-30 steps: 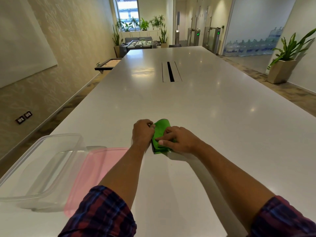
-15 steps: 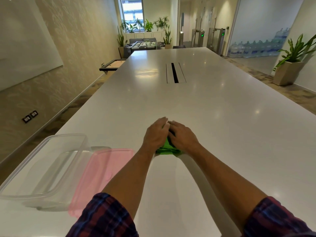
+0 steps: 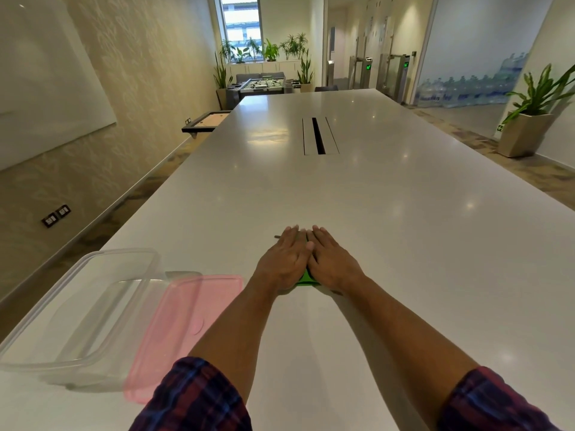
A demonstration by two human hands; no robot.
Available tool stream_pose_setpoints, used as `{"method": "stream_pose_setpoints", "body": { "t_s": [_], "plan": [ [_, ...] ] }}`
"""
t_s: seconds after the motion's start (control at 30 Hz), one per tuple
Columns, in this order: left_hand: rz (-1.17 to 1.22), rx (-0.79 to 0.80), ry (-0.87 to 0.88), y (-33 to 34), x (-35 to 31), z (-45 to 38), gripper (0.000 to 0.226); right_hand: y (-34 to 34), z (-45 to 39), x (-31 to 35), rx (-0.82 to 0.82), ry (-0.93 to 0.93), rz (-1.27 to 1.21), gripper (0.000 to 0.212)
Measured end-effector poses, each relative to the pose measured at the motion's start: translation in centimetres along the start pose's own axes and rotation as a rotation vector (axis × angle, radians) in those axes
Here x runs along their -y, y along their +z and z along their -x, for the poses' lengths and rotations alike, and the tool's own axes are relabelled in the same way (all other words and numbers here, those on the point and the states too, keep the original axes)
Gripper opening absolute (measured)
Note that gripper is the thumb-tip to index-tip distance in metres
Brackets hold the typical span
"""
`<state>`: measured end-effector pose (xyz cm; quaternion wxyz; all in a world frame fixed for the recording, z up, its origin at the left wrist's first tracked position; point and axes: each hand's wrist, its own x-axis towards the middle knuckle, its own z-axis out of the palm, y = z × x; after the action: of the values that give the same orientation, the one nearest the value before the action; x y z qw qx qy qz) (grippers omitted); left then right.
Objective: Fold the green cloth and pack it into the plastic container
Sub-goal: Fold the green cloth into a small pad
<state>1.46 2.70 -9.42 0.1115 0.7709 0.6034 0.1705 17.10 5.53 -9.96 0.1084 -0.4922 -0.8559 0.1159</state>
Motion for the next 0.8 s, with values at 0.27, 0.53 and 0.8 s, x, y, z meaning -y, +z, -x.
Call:
{"method": "stream_pose_setpoints", "body": {
  "t_s": [0.27, 0.53, 0.8],
  "plan": [
    [0.015, 0.016, -0.042, -0.3, 0.5, -0.1, 0.055, -0.1, 0.3, -0.6, -0.069, 0.058, -0.064, 0.066],
    [0.153, 0.051, -0.103, -0.2, 0.7, -0.6, 0.054, 0.0, 0.3, -1.5, -0.114, 0.061, -0.239, 0.056],
    [1.011, 0.038, -0.279, -1.2, 0.9, -1.2, 0.048, -0.4, 0.7, -1.6, -0.259, 0.107, -0.405, 0.051]
  ]
}}
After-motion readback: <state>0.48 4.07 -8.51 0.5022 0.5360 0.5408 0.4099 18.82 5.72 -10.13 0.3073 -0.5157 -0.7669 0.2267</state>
